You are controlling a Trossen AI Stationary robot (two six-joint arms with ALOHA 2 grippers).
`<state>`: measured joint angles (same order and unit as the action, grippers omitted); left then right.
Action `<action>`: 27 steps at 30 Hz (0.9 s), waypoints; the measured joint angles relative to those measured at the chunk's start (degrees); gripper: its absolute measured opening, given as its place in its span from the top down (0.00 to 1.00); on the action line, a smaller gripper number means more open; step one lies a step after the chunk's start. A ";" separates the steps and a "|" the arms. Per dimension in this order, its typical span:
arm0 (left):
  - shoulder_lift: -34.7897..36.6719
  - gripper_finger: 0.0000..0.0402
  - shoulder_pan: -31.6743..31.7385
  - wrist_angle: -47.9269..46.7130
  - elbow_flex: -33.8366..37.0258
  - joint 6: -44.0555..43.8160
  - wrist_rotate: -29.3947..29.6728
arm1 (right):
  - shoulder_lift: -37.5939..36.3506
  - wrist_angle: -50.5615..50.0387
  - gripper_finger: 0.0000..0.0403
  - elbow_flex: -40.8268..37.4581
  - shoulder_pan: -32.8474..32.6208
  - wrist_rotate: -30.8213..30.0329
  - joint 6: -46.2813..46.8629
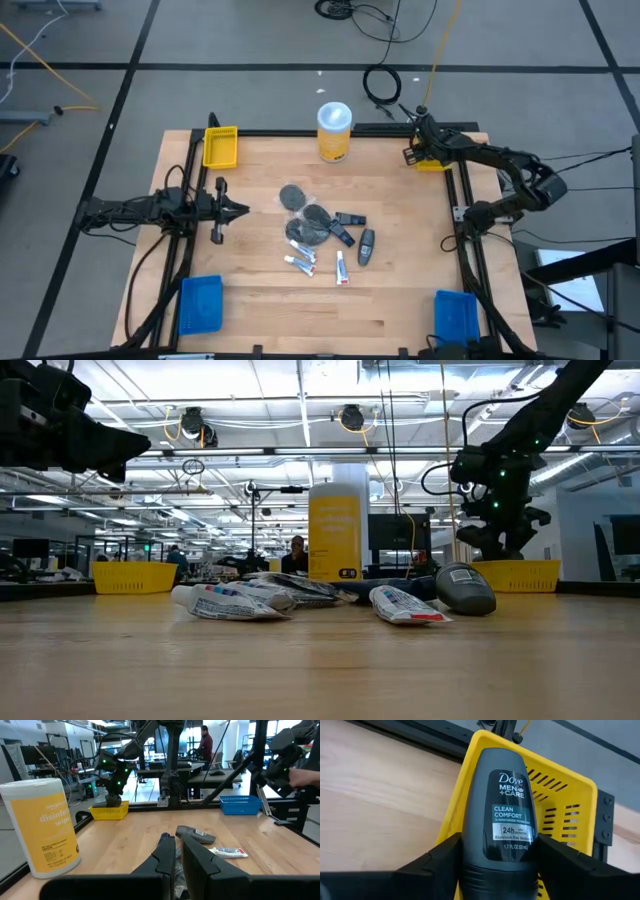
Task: Pick & Place Travel size toiletries
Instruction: Put the left gray deodorant into the right yellow bin, then put the black hairbrush into the left blue bin
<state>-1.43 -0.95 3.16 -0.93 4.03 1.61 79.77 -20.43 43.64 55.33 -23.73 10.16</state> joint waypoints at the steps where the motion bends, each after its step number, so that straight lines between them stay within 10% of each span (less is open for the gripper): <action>1: 0.00 0.92 0.01 0.00 0.00 0.00 0.01 | 0.00 0.00 0.44 0.00 0.00 -0.02 -0.16; 18: 0.00 0.92 0.01 0.02 0.00 0.00 0.01 | -5.67 2.43 0.38 0.00 -1.41 -0.24 -4.03; 27: 0.00 0.92 0.02 0.02 0.00 0.00 0.02 | -23.24 8.18 0.38 -5.03 -18.67 13.42 -5.30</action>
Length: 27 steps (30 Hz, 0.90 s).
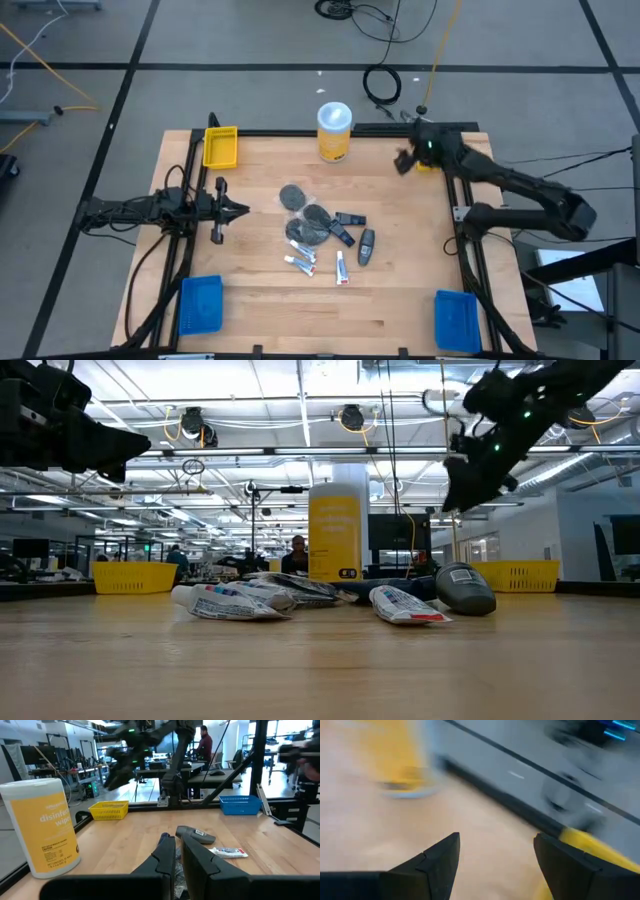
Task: Pick & Place Travel size toiletries
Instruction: Put the black hairbrush into the left blue bin
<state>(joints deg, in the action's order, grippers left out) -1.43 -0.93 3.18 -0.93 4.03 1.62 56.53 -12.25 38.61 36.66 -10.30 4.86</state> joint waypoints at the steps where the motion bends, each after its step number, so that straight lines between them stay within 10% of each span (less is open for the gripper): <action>1: 0.00 0.92 0.00 0.00 0.00 0.00 -0.02 | -1.54 2.08 0.38 -1.80 -2.86 1.77 -0.04; 13: -0.01 0.92 0.00 0.00 0.00 0.50 0.02 | -1.47 44.56 0.38 -27.92 -33.22 4.52 -4.13; 23: -0.06 0.92 1.28 11.66 0.00 29.94 16.98 | 10.82 63.29 0.38 -32.52 -41.96 -1.51 -4.10; 27: -0.01 0.92 1.27 18.55 -0.01 26.02 13.89 | 14.76 68.57 0.38 -32.54 -42.95 -3.32 -6.63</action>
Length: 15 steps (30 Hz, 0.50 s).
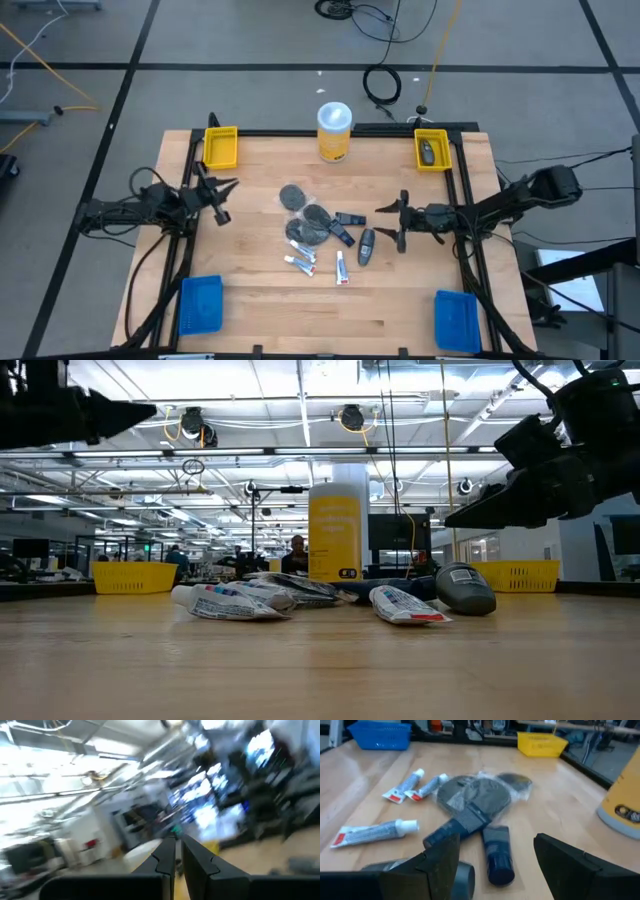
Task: Pick & Place Travel size toiletries
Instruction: Put the black hairbrush into the left blue bin
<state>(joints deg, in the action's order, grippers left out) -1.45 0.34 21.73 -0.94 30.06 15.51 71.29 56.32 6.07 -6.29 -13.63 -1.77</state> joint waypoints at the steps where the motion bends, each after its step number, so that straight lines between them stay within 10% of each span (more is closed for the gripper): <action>1: -0.04 0.92 -0.04 1.69 0.01 -3.00 -1.28 | 0.79 0.97 0.38 0.01 -0.02 0.05 -0.43; 15: 0.01 0.92 0.00 7.27 -0.01 -41.74 -5.60 | 8.14 2.58 0.38 0.00 -4.70 0.17 5.43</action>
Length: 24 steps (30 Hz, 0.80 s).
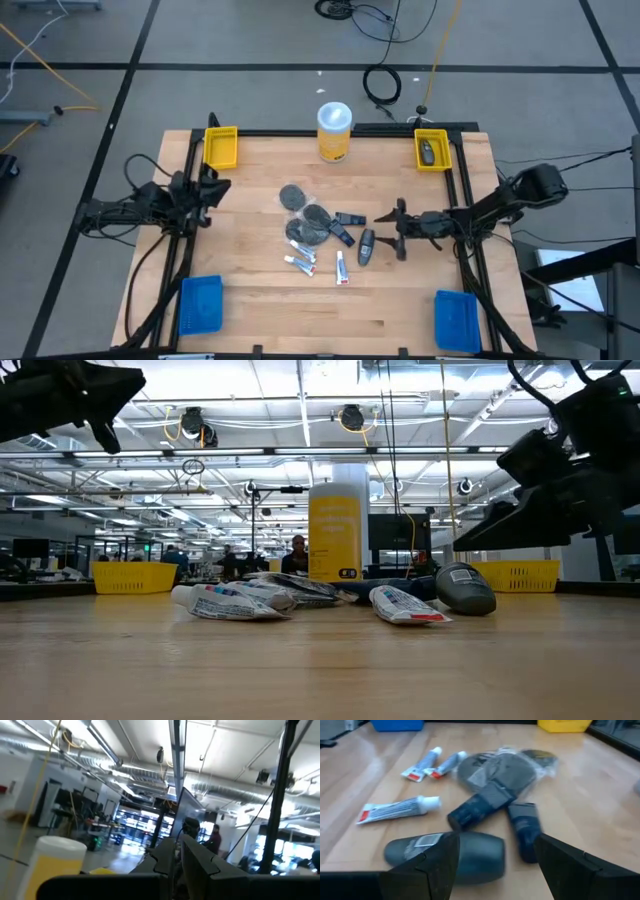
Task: Pick & Place Travel size toiletries
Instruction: Put the black hairbrush into the left blue bin
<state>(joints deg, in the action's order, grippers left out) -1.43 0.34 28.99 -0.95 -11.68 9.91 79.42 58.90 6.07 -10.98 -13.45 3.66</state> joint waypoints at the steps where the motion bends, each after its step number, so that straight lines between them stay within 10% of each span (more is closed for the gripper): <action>1: 0.00 0.92 0.00 -0.02 0.00 -0.71 0.02 | 0.04 0.17 0.38 0.00 -0.48 0.00 -0.10; 11: -5.10 0.92 -0.16 -2.61 0.00 0.93 -3.35 | -0.01 6.76 0.38 0.00 -1.14 0.00 -2.57; 24: -45.79 0.92 -0.83 19.45 -5.66 4.06 -7.06 | -0.01 14.57 0.38 0.02 0.51 -0.06 -10.66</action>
<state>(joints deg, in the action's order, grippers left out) -47.22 -0.49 48.44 -6.61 -7.62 2.85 79.42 73.47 6.09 -10.47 -13.51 -7.00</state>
